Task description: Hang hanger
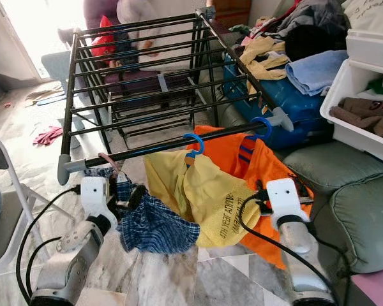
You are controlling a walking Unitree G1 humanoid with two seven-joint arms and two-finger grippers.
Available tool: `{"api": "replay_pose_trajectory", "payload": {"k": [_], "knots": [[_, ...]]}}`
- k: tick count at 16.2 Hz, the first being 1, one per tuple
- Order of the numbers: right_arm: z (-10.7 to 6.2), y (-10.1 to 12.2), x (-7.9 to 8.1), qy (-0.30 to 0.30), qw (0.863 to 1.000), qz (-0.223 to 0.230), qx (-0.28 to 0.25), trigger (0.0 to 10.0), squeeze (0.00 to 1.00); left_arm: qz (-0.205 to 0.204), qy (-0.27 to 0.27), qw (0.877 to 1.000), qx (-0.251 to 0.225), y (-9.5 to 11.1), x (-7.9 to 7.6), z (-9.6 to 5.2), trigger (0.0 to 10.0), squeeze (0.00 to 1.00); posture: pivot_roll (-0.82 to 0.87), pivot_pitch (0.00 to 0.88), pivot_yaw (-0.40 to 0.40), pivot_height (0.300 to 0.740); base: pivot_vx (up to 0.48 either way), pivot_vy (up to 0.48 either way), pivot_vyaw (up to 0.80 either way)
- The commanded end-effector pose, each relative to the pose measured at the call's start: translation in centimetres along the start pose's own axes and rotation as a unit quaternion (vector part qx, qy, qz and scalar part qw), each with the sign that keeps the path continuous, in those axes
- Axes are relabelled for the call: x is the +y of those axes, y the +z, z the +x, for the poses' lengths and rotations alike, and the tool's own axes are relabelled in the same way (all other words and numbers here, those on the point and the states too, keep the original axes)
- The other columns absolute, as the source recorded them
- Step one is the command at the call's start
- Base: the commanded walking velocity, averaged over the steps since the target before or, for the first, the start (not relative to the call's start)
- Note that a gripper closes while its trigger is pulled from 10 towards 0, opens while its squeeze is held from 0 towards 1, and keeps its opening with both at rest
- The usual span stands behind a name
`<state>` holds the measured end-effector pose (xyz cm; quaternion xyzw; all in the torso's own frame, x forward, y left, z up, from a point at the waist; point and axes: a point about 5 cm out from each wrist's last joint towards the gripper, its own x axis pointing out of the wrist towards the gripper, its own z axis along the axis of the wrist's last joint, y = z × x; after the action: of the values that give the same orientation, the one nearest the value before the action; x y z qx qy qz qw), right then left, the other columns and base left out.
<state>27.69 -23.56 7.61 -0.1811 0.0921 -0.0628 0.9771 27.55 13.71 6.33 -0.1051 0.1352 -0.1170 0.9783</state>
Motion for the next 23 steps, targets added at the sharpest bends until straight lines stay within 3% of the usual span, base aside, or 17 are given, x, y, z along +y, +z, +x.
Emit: {"api": "replay_pose_trajectory", "payload": {"k": [1,4,6,9,14,16,20,21,23], "knots": [[0.3,0.0,-0.2,0.002,1.0,-0.015,0.004,10.0,0.0,0.012,0.008,1.0,0.0,0.5,0.4,-0.2,10.0,0.0,-0.2,0.0,0.087,0.74,0.0,0.0,0.0],[2.0,0.3,-4.5,0.019,0.996,-0.083,0.027,10.0,0.0,0.034,-0.011,0.999,0.03,0.4,0.1,-0.8,10.0,0.0,-0.18,0.0,0.103,0.74,0.0,0.0,0.0],[3.1,0.7,-5.8,0.046,0.991,-0.121,0.037,10.0,0.0,0.046,-0.019,0.998,0.042,0.5,0.2,-1.2,10.0,0.0,-0.16,0.0,0.113,0.74,0.0,0.0,0.0],[4.7,1.8,-4.8,0.138,0.977,-0.156,0.038,10.0,0.0,0.052,-0.024,0.997,0.055,0.7,0.5,-2.2,10.0,0.0,-0.11,0.0,0.129,0.74,0.0,0.0,0.0],[6.8,3.9,-4.3,0.177,0.967,-0.181,0.029,10.0,0.0,0.066,-0.02,0.995,0.072,1.1,1.3,-3.5,10.0,0.0,-0.06,0.004,0.142,0.74,0.0,0.0,0.0],[7.2,3.9,-4.0,0.172,0.959,-0.22,0.041,10.0,0.0,0.073,-0.018,0.994,0.082,1.2,1.7,-4.1,10.0,0.0,-0.04,0.005,0.147,0.74,0.0,0.0,0.0],[7.1,2.7,-3.3,0.19,0.961,-0.189,0.075,10.0,0.0,0.079,-0.018,0.992,0.092,1.4,2.0,-4.7,10.0,0.0,-0.01,0.007,0.152,0.74,0.0,0.0,0.0],[7.1,2.4,-3.2,0.188,0.96,-0.195,0.075,0.0,0.0,0.083,-0.017,0.992,0.095,1.5,2.1,-4.9,10.0,0.0,0.01,0.008,0.153,0.74,0.0,0.0,0.0],[7.1,2.3,-2.9,0.182,0.961,-0.195,0.072,0.0,0.0,0.086,-0.015,0.991,0.099,1.5,2.4,-5.2,10.0,0.0,0.02,0.008,0.156,0.74,0.0,0.0,0.0]]}}
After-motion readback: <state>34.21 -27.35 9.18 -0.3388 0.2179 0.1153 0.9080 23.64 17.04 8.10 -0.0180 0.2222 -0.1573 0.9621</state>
